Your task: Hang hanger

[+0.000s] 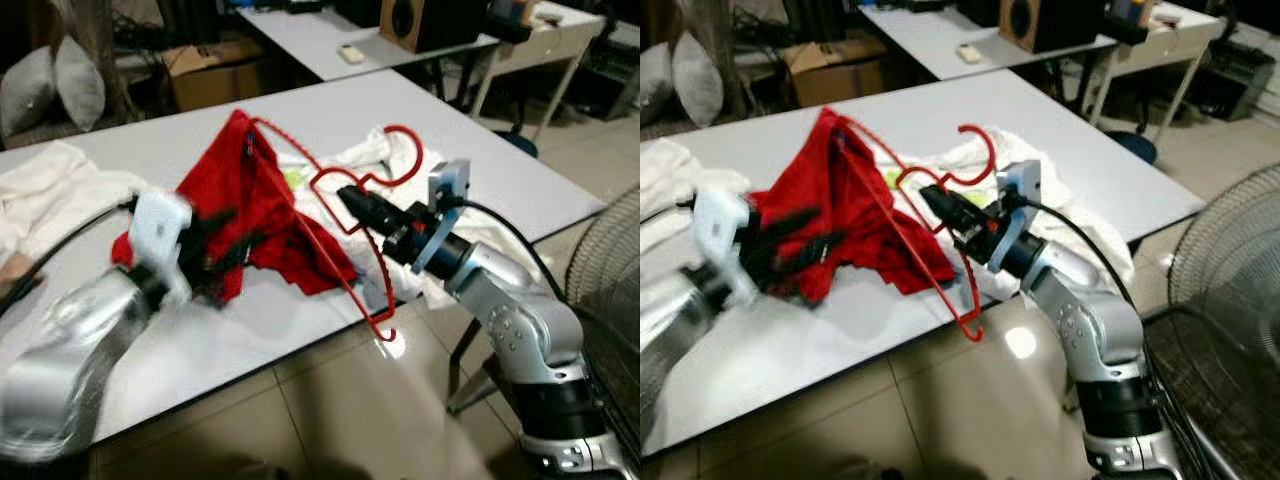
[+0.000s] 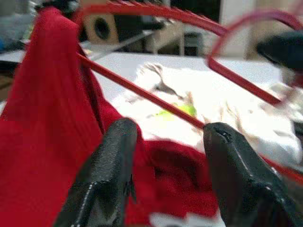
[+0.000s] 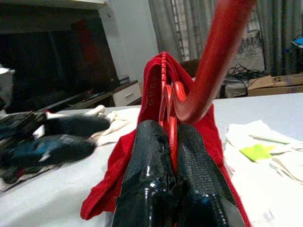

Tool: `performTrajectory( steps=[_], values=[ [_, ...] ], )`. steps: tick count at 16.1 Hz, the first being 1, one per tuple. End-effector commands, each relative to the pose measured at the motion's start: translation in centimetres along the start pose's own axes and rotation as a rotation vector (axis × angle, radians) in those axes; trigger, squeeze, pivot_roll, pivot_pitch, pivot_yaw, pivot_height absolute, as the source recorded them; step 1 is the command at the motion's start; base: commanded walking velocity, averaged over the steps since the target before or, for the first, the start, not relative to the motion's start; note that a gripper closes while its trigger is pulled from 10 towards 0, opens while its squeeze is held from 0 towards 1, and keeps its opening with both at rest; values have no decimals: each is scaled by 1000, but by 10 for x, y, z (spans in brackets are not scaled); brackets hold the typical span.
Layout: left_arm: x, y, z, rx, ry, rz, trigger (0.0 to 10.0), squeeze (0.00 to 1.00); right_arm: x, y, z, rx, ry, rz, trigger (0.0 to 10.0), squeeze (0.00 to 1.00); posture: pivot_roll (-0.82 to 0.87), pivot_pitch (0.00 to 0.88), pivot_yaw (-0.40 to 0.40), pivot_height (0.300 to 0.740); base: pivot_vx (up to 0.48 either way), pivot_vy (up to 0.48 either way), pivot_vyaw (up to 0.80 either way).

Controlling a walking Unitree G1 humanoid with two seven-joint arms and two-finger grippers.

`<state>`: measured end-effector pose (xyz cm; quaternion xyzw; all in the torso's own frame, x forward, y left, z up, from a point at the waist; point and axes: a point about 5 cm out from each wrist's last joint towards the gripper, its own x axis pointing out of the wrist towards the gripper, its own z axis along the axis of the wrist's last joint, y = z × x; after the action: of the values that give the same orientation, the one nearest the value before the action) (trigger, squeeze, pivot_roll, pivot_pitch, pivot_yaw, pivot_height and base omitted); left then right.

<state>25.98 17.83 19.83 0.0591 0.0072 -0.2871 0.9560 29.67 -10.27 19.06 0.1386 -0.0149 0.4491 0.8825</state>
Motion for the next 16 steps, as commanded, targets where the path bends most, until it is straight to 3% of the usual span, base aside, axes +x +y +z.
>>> performTrajectory(
  steps=[1, 3, 6, 7, 8, 9, 10, 11, 12, 13, 15, 16],
  values=[
    [5, 2, -3, -4, 4, 42, 10000, 1000, 2, 4, 6, -25, -13, 21, 10000, 0, -74, 0, 75, 740, 0, 0, 0],
    [23, -1, -8, 14, 27, 94, 10000, 1000, 4, 5, 7, -29, -16, 26, 10000, 0, -83, 0, 80, 740, 0, 0, 0],
    [34, 5, -16, 139, 95, 209, 10000, 1000, 6, 7, 8, -33, -22, 30, 10000, 0, -83, 0, 80, 740, 0, 0, 0],
    [35, 9, -17, 220, 113, 258, 10000, 271, 6, 7, 9, -34, -23, 31, 10000, 0, -87, 0, 83, 740, 0, 0, 0],
    [35, 14, -17, 244, 119, 296, 10000, 0, 7, 7, 9, -34, -25, 32, 10000, 0, -85, 0, 82, 740, 0, 0, 0],
    [36, 16, -17, 242, 120, 310, 10000, 0, 7, 7, 9, -34, -26, 34, 10000, 0, -85, 0, 82, 740, 0, 0, 0],
    [36, 16, -18, 250, 119, 306, 9294, 0, 7, 7, 9, -34, -27, 37, 10000, 0, -85, 0, 82, 740, 0, 0, 0],
    [36, 17, -17, 251, 115, 306, 4902, 0, 8, 8, 9, -34, -28, 38, 10000, 0, -85, 0, 82, 740, 0, 0, 0],
    [35, 18, -16, 255, 116, 312, 1333, 0, 8, 8, 9, -34, -28, 39, 10000, 0, -85, 0, 82, 740, 0, 0, 0],
    [34, 21, -16, 264, 115, 320, 0, 0, 8, 8, 9, -34, -28, 41, 10000, 0, -85, 0, 82, 740, 0, 0, 0],
    [33, 20, -13, 277, 103, 307, 0, 0, 8, 8, 9, -34, -27, 43, 10000, 0, -84, 0, 85, 740, 0, 0, 0],
    [33, 14, -10, 257, 66, 249, 0, 0, 8, 8, 9, -34, -27, 44, 10000, 0, -84, 0, 85, 740, 0, 0, 0]
  ],
)
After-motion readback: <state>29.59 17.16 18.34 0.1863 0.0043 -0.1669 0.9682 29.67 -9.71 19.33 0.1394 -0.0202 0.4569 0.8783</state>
